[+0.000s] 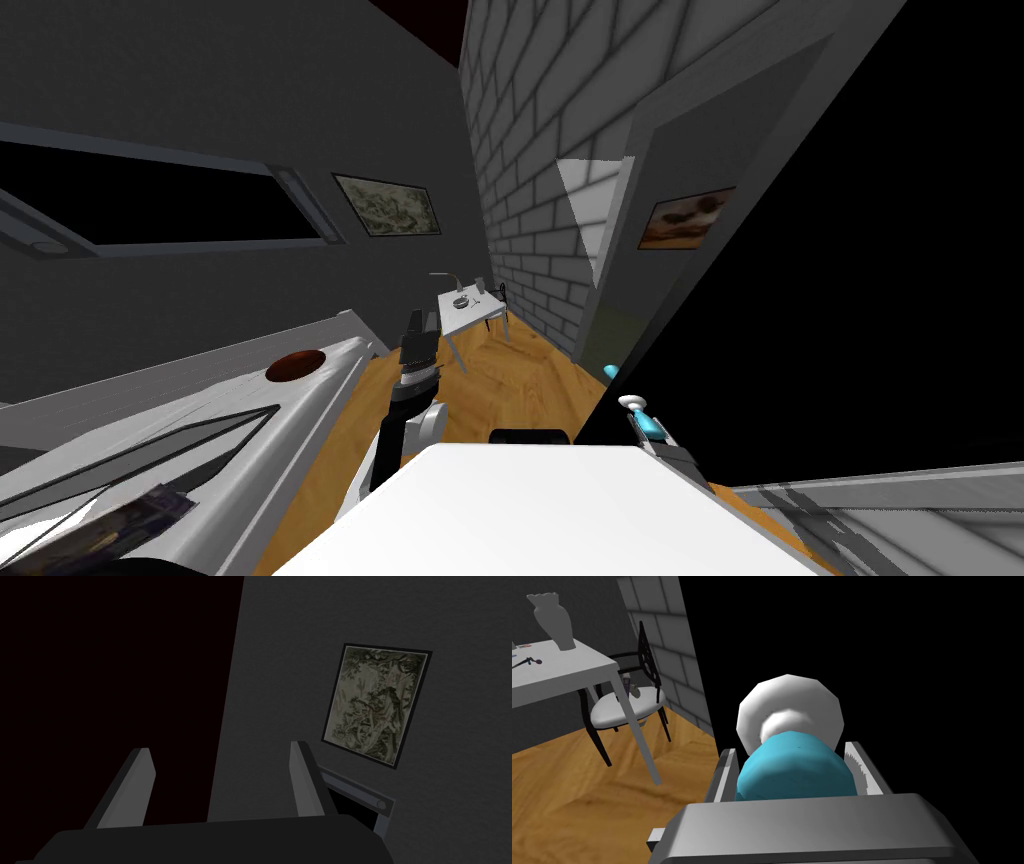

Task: Pull the door open

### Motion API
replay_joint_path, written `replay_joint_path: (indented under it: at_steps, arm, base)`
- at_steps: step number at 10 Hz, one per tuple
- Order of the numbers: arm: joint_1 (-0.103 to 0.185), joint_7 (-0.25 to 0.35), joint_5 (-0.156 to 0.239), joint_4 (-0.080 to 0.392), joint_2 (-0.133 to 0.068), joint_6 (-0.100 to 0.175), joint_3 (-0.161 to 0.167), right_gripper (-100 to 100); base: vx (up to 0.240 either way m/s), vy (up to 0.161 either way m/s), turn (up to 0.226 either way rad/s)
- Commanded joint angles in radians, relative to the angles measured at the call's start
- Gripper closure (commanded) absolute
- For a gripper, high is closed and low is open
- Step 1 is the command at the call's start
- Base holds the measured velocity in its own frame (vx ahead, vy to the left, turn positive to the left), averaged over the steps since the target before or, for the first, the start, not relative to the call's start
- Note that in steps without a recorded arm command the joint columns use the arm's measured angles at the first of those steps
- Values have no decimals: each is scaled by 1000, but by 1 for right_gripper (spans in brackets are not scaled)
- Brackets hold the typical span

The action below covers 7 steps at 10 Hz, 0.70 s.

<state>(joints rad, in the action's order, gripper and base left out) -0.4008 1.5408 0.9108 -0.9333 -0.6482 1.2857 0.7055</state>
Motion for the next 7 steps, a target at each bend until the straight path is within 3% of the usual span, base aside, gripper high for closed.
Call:
replay_joint_path:
  at_steps: [1, 4, 7]
  arm:
    - [4, 14, -6, 12, -5, 12, 12, 100]
    - [8, 23, -11, 20, -9, 16, 23, 100]
    - [21, 42, -17, 42, -16, 28, 41, 100]
  base:
    - [-215, -36, 100]
    - [-163, -27, 72]
    - [-192, -19, 144]
